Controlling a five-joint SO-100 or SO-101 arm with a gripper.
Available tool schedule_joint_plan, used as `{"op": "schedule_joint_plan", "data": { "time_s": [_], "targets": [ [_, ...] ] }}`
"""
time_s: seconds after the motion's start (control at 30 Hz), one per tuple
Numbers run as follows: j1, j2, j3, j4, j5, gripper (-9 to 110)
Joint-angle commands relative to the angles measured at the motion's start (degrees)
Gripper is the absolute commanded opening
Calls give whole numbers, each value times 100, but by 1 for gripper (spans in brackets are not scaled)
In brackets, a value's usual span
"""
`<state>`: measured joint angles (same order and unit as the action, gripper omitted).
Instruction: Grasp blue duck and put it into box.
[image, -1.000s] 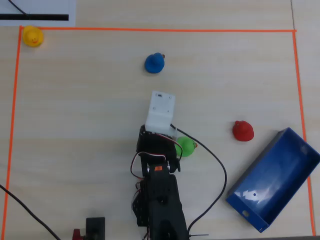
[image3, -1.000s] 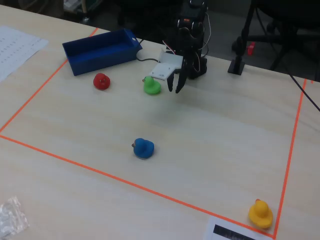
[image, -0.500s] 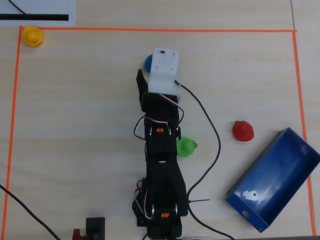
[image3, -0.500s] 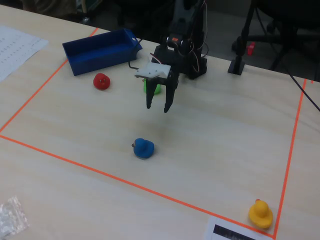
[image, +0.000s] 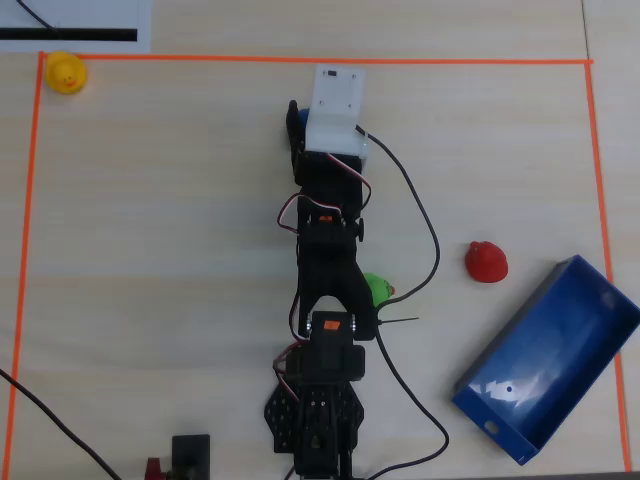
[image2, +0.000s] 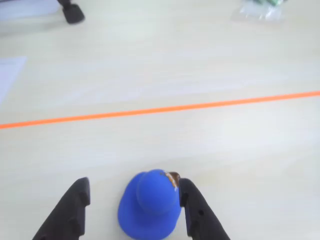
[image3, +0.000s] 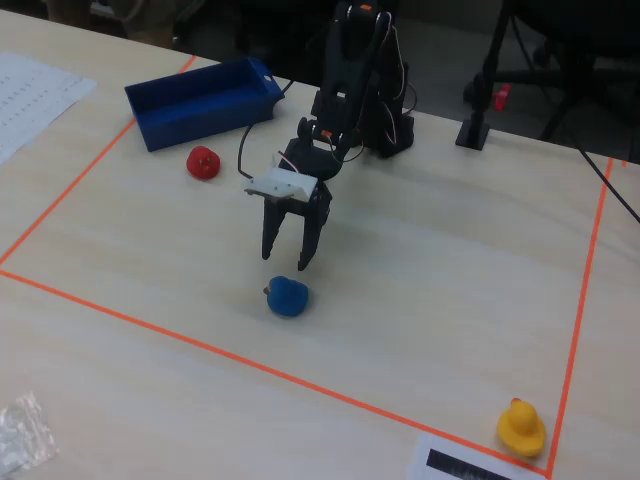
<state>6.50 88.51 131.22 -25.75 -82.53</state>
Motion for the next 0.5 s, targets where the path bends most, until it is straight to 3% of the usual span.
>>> {"op": "schedule_joint_plan", "data": {
  "time_s": [0.0, 0.47],
  "targets": [
    [70, -167, -334, -220, 53, 24],
    [35, -1310, -949, -193, 396, 23]
  ]
}}
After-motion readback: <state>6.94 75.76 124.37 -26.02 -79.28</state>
